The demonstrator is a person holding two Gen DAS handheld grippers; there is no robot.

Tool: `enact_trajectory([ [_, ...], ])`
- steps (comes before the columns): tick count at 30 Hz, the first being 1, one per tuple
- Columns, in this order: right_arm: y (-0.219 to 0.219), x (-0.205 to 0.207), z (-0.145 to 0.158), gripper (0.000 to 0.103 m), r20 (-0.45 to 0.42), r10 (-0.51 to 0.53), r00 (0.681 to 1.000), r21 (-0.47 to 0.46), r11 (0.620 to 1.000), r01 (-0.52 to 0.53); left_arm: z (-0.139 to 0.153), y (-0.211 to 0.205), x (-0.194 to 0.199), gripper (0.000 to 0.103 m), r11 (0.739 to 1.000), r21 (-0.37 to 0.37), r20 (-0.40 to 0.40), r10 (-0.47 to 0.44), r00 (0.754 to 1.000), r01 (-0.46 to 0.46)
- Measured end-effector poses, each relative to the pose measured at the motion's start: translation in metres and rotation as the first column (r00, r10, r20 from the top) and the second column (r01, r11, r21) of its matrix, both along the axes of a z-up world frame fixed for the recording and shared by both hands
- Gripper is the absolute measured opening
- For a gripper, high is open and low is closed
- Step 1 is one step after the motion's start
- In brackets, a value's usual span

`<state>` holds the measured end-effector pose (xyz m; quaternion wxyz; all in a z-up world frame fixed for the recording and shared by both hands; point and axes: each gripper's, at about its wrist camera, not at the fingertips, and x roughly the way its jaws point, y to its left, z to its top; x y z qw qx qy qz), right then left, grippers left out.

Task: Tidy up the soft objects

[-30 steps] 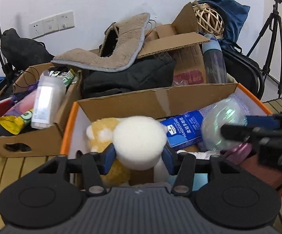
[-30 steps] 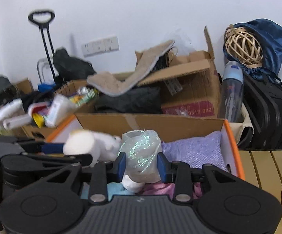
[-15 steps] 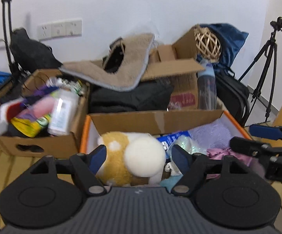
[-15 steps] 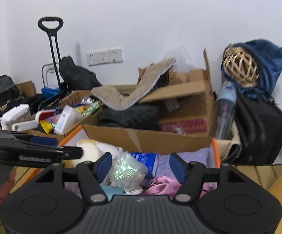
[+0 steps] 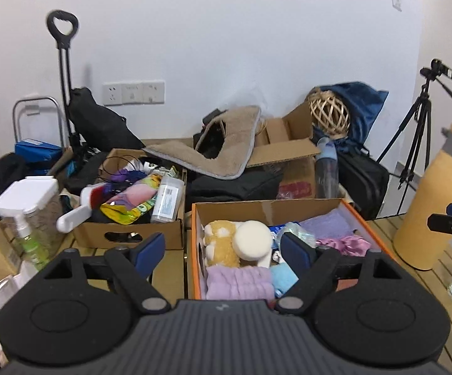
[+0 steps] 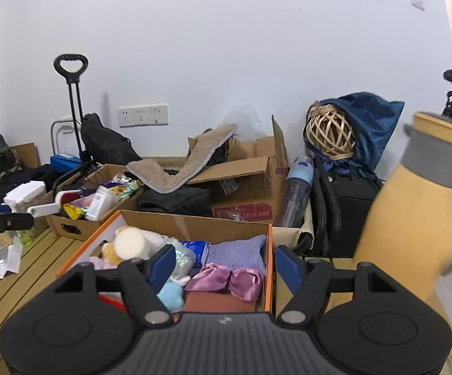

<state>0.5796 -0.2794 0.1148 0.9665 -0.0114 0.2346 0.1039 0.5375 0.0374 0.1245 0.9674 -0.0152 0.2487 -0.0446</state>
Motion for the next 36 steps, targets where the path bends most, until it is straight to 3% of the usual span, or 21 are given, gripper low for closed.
enact_trajectory([
  [8, -0.006, -0.119, -0.01, 0.078, 0.078, -0.014, 0.997, 0.044, 0.999, 0.011, -0.005, -0.011, -0.13, 0.092, 0.997, 0.067, 0.146, 0.026, 0.989, -0.036],
  [13, -0.006, -0.212, -0.019, 0.08, 0.127, -0.027, 0.991, 0.07, 0.997, 0.018, -0.02, -0.011, -0.233, 0.098, 0.999, 0.031, 0.2, 0.02, 0.98, -0.027],
  [16, -0.002, -0.274, -0.022, 0.082, 0.161, -0.009, 0.987, 0.063, 0.998, -0.001, -0.029, -0.016, -0.3, 0.103, 0.999, 0.051, 0.238, 0.005, 0.971, -0.018],
  [20, 0.008, -0.352, -0.028, 0.09, 0.222, 0.036, 0.974, 0.034, 0.998, -0.045, -0.036, -0.024, -0.373, 0.103, 0.996, 0.074, 0.28, 0.025, 0.96, -0.048],
  [25, 0.021, -0.436, -0.035, 0.092, 0.266, 0.086, 0.96, 0.043, 0.994, -0.101, -0.042, -0.035, -0.455, 0.103, 0.999, 0.023, 0.299, 0.033, 0.954, -0.041],
  [27, 0.027, -0.468, -0.043, 0.093, 0.271, 0.102, 0.957, 0.036, 0.993, -0.116, -0.047, -0.038, -0.484, 0.103, 0.998, 0.023, 0.319, 0.043, 0.947, -0.053],
  [32, 0.037, -0.533, -0.073, 0.1, 0.25, 0.146, 0.957, -0.021, 0.989, -0.145, -0.066, -0.043, -0.531, 0.103, 0.999, -0.032, 0.269, 0.044, 0.962, -0.037],
  [36, 0.036, -0.574, -0.09, 0.1, 0.235, 0.125, 0.964, -0.003, 0.992, -0.127, -0.076, -0.046, -0.562, 0.103, 0.998, -0.034, 0.27, 0.059, 0.961, -0.052],
])
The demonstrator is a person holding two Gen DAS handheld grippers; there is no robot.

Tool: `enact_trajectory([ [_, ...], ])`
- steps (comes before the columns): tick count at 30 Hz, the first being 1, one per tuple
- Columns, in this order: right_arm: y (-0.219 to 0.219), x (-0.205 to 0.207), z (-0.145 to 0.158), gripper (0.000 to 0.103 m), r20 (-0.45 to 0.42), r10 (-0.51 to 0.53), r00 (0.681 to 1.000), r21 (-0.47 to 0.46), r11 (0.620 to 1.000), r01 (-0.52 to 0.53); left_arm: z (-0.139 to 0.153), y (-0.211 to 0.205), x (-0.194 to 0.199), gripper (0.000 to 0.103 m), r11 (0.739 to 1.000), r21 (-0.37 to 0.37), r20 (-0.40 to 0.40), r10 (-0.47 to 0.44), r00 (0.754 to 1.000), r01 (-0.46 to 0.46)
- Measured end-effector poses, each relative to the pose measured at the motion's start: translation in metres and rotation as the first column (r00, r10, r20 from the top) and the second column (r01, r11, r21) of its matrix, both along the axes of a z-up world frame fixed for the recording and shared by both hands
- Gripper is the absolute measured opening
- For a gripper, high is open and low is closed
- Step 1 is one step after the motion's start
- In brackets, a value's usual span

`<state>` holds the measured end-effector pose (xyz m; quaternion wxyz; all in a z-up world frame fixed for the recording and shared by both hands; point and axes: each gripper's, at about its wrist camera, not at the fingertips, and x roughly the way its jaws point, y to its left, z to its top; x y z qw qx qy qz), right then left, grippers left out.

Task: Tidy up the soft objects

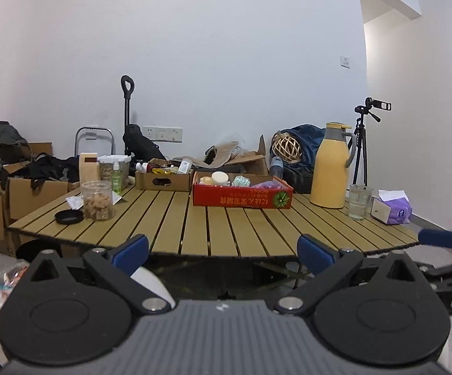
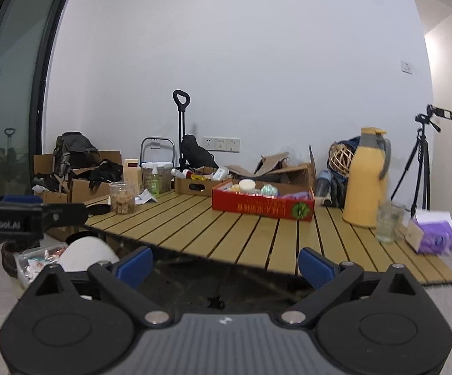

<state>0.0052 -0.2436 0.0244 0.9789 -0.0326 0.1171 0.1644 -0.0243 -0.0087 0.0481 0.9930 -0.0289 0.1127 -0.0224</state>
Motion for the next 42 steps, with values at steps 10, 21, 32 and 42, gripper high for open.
enact_trajectory([
  [10, -0.011, -0.059, -0.005, 0.101, 0.034, -0.033, 0.999, 0.058, 0.998, 0.031, -0.007, -0.011, -0.053, 0.103, 0.999, 0.047, 0.035, -0.029, 0.999, 0.028],
  [21, -0.013, -0.077, -0.002, 0.103, 0.048, -0.039, 0.998, 0.072, 0.997, 0.035, -0.007, -0.011, -0.074, 0.103, 0.999, 0.046, 0.063, -0.029, 0.998, 0.026],
  [32, -0.013, -0.079, -0.003, 0.103, 0.062, -0.034, 0.997, 0.068, 0.997, 0.03, -0.005, -0.01, -0.076, 0.103, 0.999, 0.049, 0.07, -0.028, 0.997, 0.025],
  [42, -0.013, -0.077, -0.004, 0.103, 0.058, -0.037, 0.998, 0.07, 0.997, 0.033, -0.005, -0.01, -0.076, 0.103, 0.998, 0.049, 0.071, -0.029, 0.997, 0.025],
])
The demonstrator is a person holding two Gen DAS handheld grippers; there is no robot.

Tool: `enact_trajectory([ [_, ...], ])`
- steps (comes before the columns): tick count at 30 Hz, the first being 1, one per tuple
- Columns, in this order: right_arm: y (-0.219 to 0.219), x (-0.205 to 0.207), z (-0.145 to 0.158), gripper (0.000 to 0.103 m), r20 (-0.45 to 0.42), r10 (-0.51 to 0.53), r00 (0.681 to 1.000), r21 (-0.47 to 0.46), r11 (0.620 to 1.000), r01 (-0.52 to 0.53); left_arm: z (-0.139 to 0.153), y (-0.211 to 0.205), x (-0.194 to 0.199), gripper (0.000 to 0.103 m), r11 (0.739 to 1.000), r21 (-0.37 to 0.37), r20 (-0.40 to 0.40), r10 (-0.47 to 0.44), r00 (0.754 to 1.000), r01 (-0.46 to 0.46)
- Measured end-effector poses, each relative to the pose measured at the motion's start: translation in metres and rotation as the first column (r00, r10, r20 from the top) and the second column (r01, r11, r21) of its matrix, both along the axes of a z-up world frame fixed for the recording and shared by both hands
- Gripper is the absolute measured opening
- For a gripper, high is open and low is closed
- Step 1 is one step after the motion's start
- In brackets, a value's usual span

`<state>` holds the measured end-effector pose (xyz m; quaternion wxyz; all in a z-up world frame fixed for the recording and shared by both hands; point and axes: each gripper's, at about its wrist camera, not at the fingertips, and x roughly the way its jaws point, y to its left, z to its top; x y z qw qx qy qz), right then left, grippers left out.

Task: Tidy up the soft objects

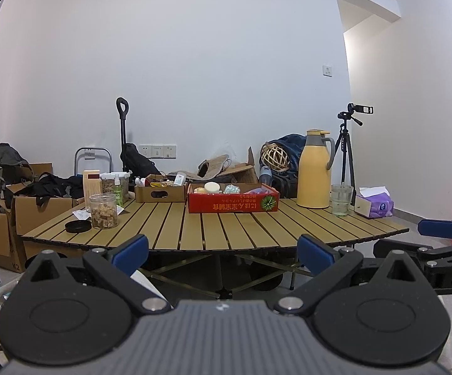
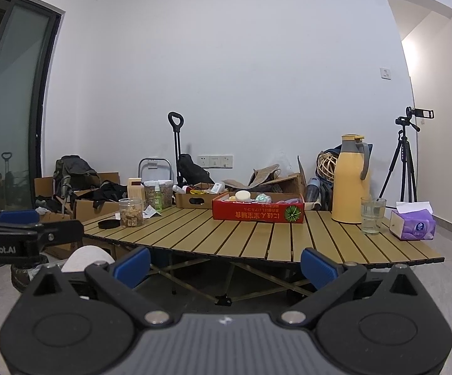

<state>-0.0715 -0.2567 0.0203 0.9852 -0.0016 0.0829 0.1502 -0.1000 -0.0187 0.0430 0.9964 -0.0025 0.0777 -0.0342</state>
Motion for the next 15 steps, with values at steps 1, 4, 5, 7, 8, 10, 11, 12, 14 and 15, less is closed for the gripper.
enact_trajectory([
  [1, -0.0002, 0.0, 0.0005, 0.103, -0.001, 0.001, 1.0, 0.002, 1.0, -0.001, -0.0001, 0.0, 0.0, 0.103, 1.0, 0.0, 0.0, 0.0, 1.0, 0.0],
  [4, -0.0002, 0.0001, -0.0001, 0.103, -0.002, 0.002, 1.0, 0.003, 1.0, -0.002, -0.0003, 0.0003, 0.0002, 0.103, 1.0, 0.0, 0.0, 0.0, 1.0, 0.0],
  [5, 0.0001, 0.0001, 0.0001, 0.103, -0.002, 0.003, 1.0, 0.003, 1.0, -0.003, -0.0003, 0.0003, -0.0001, 0.103, 1.0, 0.001, 0.001, 0.0, 1.0, 0.0],
  [7, -0.0004, 0.0011, 0.0, 0.103, -0.003, 0.005, 1.0, 0.002, 1.0, -0.005, -0.0001, 0.0, 0.0005, 0.103, 1.0, 0.002, 0.002, -0.001, 1.0, 0.001],
  [8, -0.0004, 0.001, -0.0002, 0.103, -0.003, 0.005, 1.0, 0.002, 1.0, -0.005, 0.0004, 0.0, 0.0003, 0.103, 1.0, 0.002, 0.003, -0.001, 1.0, 0.001],
  [10, -0.0014, 0.0013, -0.0007, 0.103, -0.004, 0.005, 1.0, 0.003, 1.0, -0.005, 0.0003, 0.0, 0.0006, 0.103, 1.0, 0.002, 0.002, -0.002, 1.0, 0.002],
  [11, -0.0015, 0.0012, -0.0007, 0.103, -0.003, 0.004, 1.0, 0.002, 1.0, -0.004, 0.0012, 0.0009, 0.0009, 0.103, 1.0, 0.001, 0.002, -0.003, 1.0, 0.003],
  [12, -0.0014, 0.001, -0.0008, 0.103, -0.002, 0.004, 1.0, 0.002, 1.0, -0.004, 0.0011, 0.0009, 0.0009, 0.103, 1.0, 0.001, 0.001, -0.003, 1.0, 0.003],
  [14, -0.001, 0.0008, -0.0016, 0.103, -0.001, 0.006, 1.0, 0.001, 1.0, -0.006, 0.0018, 0.0016, 0.0015, 0.103, 1.0, 0.001, 0.0, -0.003, 1.0, 0.003],
  [15, -0.0006, 0.001, -0.002, 0.103, -0.002, 0.007, 1.0, 0.0, 1.0, -0.007, 0.0019, 0.0017, 0.0012, 0.103, 1.0, 0.001, 0.001, -0.003, 1.0, 0.003],
])
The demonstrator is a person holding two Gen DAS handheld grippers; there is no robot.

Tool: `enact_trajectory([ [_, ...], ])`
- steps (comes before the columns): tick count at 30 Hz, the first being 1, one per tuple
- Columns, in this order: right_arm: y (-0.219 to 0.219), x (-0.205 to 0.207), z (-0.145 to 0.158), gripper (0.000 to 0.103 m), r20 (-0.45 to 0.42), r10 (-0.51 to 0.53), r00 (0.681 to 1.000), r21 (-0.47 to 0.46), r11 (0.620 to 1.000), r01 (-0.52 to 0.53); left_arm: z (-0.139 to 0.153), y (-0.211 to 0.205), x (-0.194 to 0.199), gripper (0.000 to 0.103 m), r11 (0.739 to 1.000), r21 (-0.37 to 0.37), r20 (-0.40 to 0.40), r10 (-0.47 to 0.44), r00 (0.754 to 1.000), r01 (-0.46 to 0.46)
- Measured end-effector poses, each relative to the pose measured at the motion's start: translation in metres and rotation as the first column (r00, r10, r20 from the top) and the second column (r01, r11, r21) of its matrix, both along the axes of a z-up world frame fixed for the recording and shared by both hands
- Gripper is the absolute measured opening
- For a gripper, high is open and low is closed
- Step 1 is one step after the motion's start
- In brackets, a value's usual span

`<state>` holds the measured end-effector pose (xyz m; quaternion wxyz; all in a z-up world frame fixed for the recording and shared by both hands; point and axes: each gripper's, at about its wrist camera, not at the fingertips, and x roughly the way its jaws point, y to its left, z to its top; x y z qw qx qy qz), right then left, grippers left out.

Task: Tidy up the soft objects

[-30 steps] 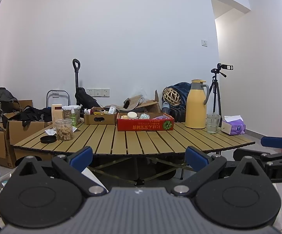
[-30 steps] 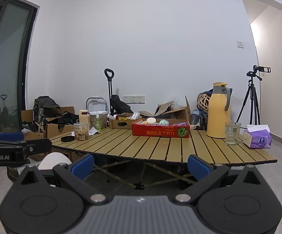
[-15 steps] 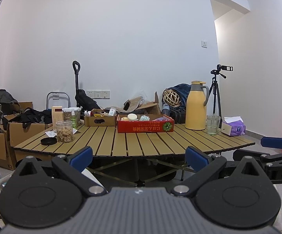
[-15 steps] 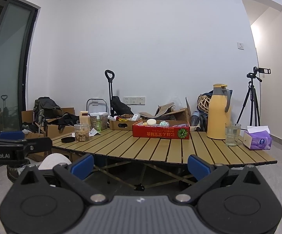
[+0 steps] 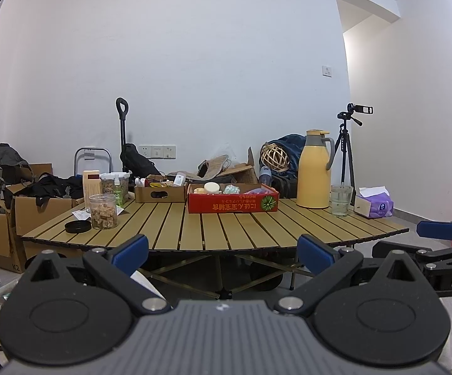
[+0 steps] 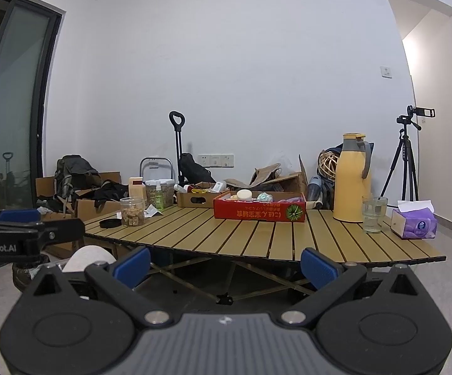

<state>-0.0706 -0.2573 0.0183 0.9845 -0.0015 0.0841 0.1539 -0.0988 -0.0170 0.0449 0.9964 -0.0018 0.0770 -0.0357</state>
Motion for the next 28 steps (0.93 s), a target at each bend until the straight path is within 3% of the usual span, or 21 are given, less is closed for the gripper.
enact_trajectory([
  [28, 0.0015, -0.0009, -0.0019, 0.103, 0.007, -0.003, 1.0, -0.002, 1.0, 0.003, -0.0022, 0.002, -0.0016, 0.103, 1.0, -0.003, 0.02, -0.022, 1.0, 0.022],
])
